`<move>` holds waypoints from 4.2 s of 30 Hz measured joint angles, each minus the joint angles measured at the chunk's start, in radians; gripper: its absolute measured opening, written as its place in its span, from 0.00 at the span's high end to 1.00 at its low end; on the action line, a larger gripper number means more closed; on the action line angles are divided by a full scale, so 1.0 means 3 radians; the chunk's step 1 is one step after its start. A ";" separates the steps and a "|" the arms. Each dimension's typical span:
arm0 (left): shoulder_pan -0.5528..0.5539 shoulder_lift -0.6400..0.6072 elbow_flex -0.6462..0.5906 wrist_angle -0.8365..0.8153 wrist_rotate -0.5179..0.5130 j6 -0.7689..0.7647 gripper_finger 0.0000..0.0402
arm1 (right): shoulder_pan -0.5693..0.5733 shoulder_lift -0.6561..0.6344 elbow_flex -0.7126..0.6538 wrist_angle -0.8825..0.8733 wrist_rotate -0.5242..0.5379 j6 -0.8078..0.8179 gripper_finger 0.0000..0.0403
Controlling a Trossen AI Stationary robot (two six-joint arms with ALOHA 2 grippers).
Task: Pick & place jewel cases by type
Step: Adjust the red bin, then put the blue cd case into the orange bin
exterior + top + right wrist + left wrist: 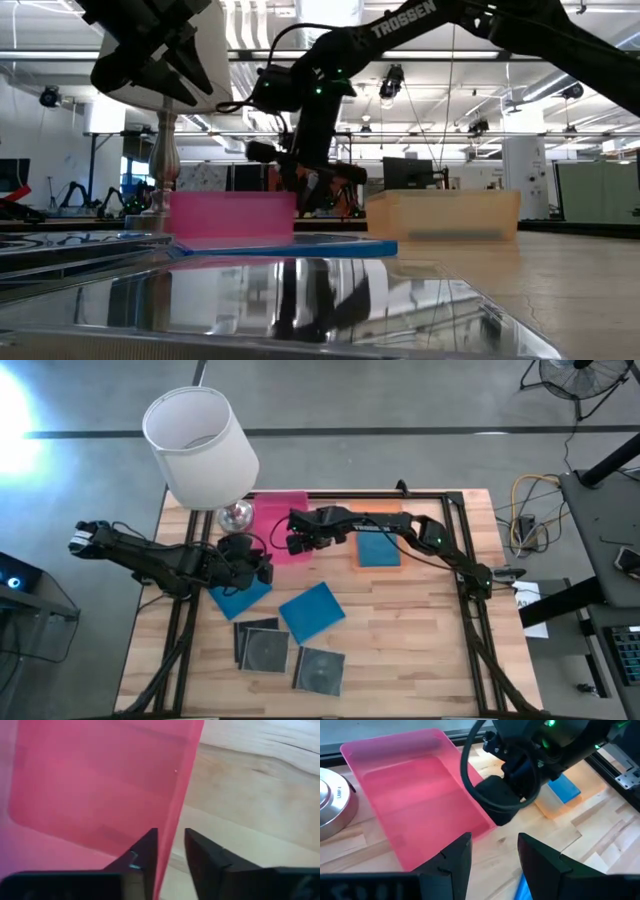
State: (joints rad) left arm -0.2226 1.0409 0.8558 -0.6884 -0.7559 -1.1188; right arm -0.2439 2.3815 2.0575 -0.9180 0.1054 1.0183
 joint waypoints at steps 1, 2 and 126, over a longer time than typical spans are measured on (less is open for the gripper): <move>-0.0003 0.0000 0.0000 0.0001 0.0000 -0.0001 0.65 | 0.0008 -0.0008 -0.0001 -0.0045 -0.0001 -0.0002 0.84; -0.0005 0.0000 0.0000 0.0000 0.0000 -0.0001 0.65 | 0.0017 -0.0022 -0.0001 -0.0092 0.0000 -0.0003 0.86; -0.0787 0.1943 0.0404 0.0319 0.1661 -0.1112 0.65 | 0.1437 -0.1830 -0.3338 0.2326 -0.0030 0.0899 0.43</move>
State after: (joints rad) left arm -0.4588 1.6237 0.9769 -0.5928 -0.2577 -1.4526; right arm 0.1871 1.8324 1.0561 -0.2203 0.0963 1.2882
